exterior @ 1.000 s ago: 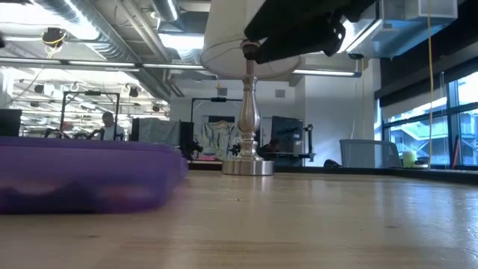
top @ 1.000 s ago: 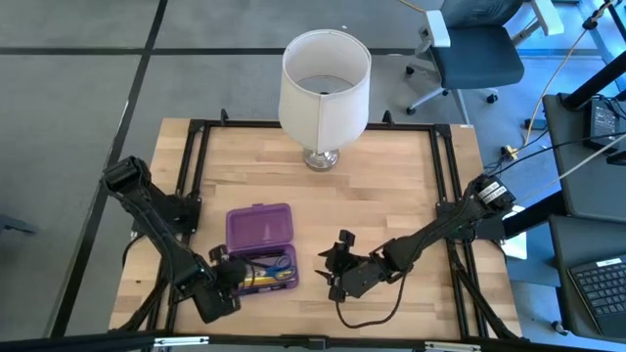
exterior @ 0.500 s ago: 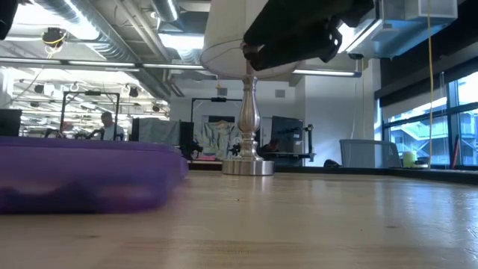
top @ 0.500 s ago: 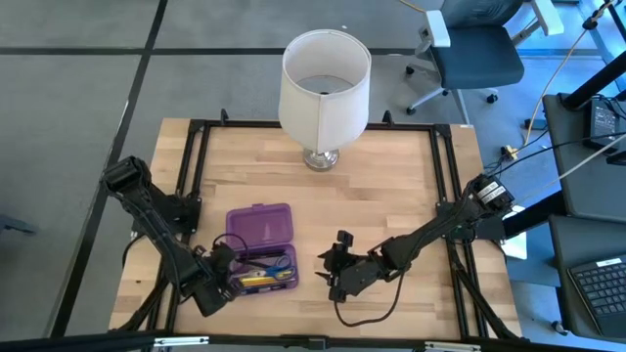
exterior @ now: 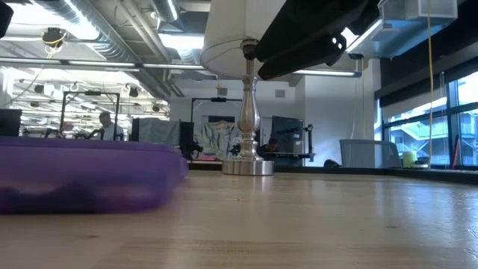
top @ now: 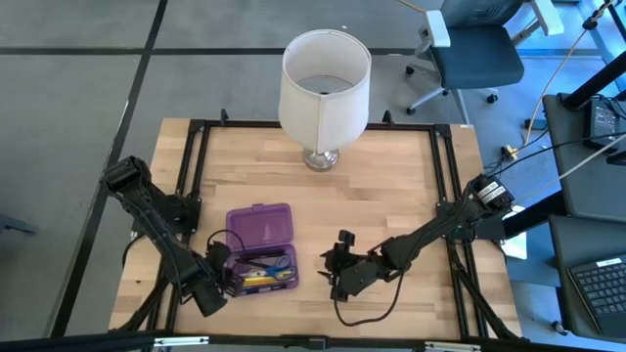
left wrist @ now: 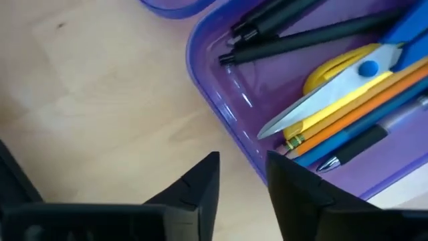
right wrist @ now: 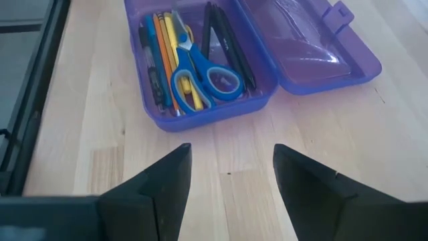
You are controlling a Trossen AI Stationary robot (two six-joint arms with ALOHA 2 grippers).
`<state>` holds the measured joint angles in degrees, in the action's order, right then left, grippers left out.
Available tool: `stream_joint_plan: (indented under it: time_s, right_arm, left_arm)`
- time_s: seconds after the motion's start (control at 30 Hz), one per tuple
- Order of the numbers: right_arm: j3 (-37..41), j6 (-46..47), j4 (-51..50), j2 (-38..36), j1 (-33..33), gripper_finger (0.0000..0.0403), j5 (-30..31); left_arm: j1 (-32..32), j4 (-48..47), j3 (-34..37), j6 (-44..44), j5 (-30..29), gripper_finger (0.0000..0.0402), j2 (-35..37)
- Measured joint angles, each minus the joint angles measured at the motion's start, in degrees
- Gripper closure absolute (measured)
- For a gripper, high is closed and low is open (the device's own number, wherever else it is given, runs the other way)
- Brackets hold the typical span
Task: Pick & place school supplies into a supply box
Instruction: Close the purple supply box
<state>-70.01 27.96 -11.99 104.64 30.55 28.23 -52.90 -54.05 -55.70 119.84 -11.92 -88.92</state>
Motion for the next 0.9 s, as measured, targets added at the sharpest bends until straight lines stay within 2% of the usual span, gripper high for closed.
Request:
stream_joint_plan:
  time_s: [0.17,0.37,0.57,0.77,0.9]
  right_arm:
    - [0.02,-1.29,0.00,0.00,0.00,0.0188,0.00]
    - [0.02,-1.45,-0.17,0.00,0.00,0.0188,0.00]
    - [0.02,-1.45,-0.25,0.00,0.00,0.0188,0.00]
    - [0.02,-1.30,-0.28,0.00,0.00,0.0188,0.00]
    - [0.08,-1.28,0.42,0.00,0.00,0.0188,0.01]
  left_arm:
    - [0.05,0.01,-0.02,2.84,-2.86,0.0275,-0.39]
    - [0.14,-0.02,-0.02,5.43,1.05,0.0283,-2.42]
    - [0.14,-0.01,-0.04,5.39,0.56,0.0302,-4.18]
    - [0.63,-0.03,-0.04,2.92,-1.31,0.0321,-4.33]
    - [2.49,-0.17,-0.04,-1.94,-0.37,0.0334,-4.33]
